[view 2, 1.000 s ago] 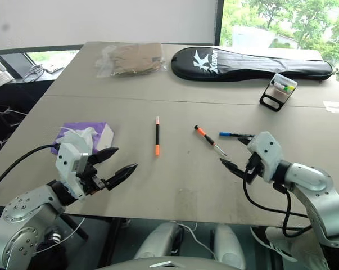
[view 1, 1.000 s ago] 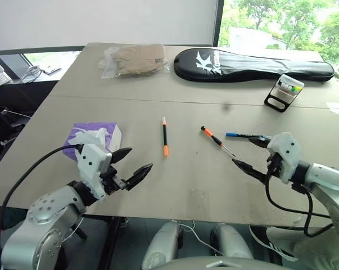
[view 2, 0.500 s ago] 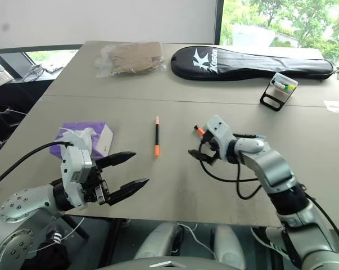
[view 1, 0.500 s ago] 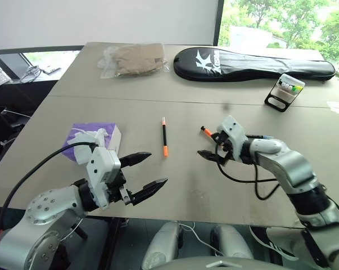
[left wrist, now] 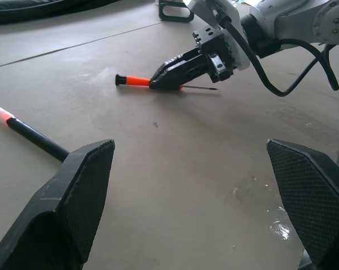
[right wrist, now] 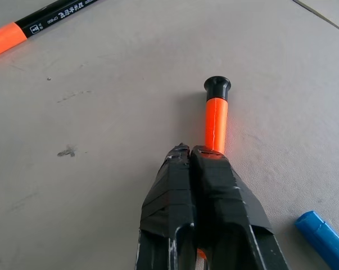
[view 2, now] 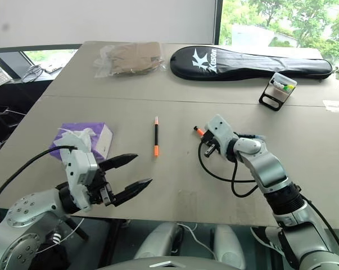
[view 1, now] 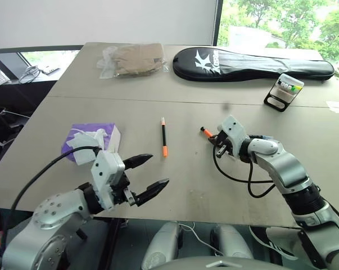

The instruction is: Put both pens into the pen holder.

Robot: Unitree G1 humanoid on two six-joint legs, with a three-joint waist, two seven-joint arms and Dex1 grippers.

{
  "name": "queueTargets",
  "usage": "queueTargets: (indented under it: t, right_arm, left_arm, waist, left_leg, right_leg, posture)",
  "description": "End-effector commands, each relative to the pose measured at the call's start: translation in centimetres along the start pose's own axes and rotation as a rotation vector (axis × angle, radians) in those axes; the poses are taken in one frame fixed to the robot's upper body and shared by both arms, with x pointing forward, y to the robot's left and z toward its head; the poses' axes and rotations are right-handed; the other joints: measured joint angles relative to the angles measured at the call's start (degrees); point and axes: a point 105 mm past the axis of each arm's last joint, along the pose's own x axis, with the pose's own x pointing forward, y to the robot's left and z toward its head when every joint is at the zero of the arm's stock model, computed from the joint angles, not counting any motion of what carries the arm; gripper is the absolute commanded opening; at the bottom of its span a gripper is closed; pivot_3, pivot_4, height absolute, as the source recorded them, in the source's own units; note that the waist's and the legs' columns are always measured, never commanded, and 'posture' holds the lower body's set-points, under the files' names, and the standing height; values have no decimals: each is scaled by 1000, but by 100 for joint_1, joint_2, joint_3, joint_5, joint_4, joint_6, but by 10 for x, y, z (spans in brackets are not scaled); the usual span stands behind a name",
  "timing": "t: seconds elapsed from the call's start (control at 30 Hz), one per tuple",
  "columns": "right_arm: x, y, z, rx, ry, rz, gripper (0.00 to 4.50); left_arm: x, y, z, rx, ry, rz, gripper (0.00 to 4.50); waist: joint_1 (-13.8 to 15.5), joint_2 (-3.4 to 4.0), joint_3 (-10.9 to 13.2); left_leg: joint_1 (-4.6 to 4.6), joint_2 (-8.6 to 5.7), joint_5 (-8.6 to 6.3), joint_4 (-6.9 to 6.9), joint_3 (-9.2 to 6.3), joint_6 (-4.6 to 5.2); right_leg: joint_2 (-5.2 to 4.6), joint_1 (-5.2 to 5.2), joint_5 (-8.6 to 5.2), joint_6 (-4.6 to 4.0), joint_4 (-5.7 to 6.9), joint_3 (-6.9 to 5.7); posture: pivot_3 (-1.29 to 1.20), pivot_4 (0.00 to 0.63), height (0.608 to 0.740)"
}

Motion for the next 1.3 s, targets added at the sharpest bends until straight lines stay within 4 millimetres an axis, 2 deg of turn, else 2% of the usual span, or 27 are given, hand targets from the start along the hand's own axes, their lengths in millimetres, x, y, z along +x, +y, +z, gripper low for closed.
queueTargets:
  t: [0.03,0.17,0.2,0.23,0.33,0.53,0.6,0.73,0.83,0.93,1.0,1.07,1.13,1.23,1.3]
  right_arm:
    - [-5,-8,-3,58,3,-40,843]
    - [-13,0,18,15,-84,-6,2590]
    - [-14,2,24,24,-114,-8,3195]
    - [-16,3,29,30,-135,-9,3368]
    - [-15,1,29,32,-127,-37,3368]
    - [-5,-5,3,28,2,-56,3368]
    - [-5,-3,0,52,19,-40,2830]
    - [-5,-4,-12,75,64,-36,1393]
    - [-9,-5,-16,79,72,-32,117]
    - [-22,-7,2,111,-38,-5,79]
    - [-43,-14,21,173,-142,11,79]
    - [-70,-36,27,191,-194,-57,79]
    - [-97,-61,18,175,-185,-177,79]
    - [-146,-100,-15,194,-93,-391,79]
    - [-171,-117,-40,220,3,-511,79]
  left_arm:
    - [0,-1,6,33,-25,-9,4500]
    - [-6,0,2,20,-15,-13,4500]
    - [-7,0,-1,13,-8,-14,4500]
    - [-8,0,-3,6,-2,-17,4500]
    - [-7,-3,-6,-4,2,-27,4500]
    - [-3,-3,-3,4,-2,-32,4500]
    - [-4,-3,-2,6,-2,-28,4500]
    - [-6,-4,-3,4,-2,-20,4500]
    - [-6,-7,-2,-1,-9,-27,4500]
    - [-4,-9,0,0,-15,-43,4500]
    - [-2,-7,2,8,-21,-46,4500]
    - [0,-3,5,11,-30,-46,4500]
    - [2,0,5,7,-39,-47,4500]
    - [5,-1,0,0,-33,-80,4500]
    - [8,0,-1,3,-31,-104,4500]
  waist:
    - [-9,1,0]
    - [-36,2,2]
    - [-43,2,3]
    - [-50,2,4]
    - [-79,9,8]
    - [-62,10,9]
    - [-69,10,8]
    - [-75,10,8]
    - [-67,10,8]
    - [-34,9,8]
    - [-27,13,13]
    - [-33,21,19]
    - [-10,24,21]
    - [44,23,20]
    - [40,24,21]
  left_leg:
    - [0,0,0,-1,0,0]
    - [0,-1,-2,-3,1,4]
    - [0,0,-3,-5,1,4]
    - [-1,-1,-2,-7,1,4]
    - [-3,1,-2,-20,5,4]
    - [-3,-1,1,-22,6,-2]
    - [-4,-1,2,-23,7,-4]
    - [-4,0,2,-28,10,-4]
    - [-4,0,1,-28,10,-2]
    - [-4,0,1,-28,8,-2]
    - [-10,-1,1,-28,7,-1]
    - [-16,-1,-2,-27,8,4]
    - [-17,-3,-6,-27,8,11]
    - [-16,-4,-7,-29,4,11]
    - [-17,-2,-6,-31,7,10]
  right_leg:
    - [0,0,0,0,0,0]
    - [-1,0,0,0,-3,1]
    - [-1,0,0,0,-5,1]
    - [-1,0,0,0,-5,2]
    - [1,-12,0,0,-2,9]
    - [-1,-18,0,0,-3,8]
    - [-1,-19,0,0,-3,9]
    - [0,-24,0,0,-3,13]
    - [-1,-24,0,0,-3,13]
    - [-1,-22,0,0,-3,10]
    - [-3,-23,0,0,-8,8]
    - [-3,-24,0,1,-9,10]
    - [-4,-24,1,1,-8,9]
    - [-5,-19,0,1,-21,1]
    - [-2,-14,0,1,-27,4]
  posture:
    - [0,150,740]
    - [0,150,740]
    - [0,150,740]
    - [0,150,740]
    - [0,150,740]
    - [0,150,740]
    - [0,150,740]
    - [0,150,740]
    - [0,150,740]
    - [0,150,740]
    - [0,150,740]
    - [0,150,740]
    - [0,150,740]
    - [0,150,740]
    - [0,150,740]
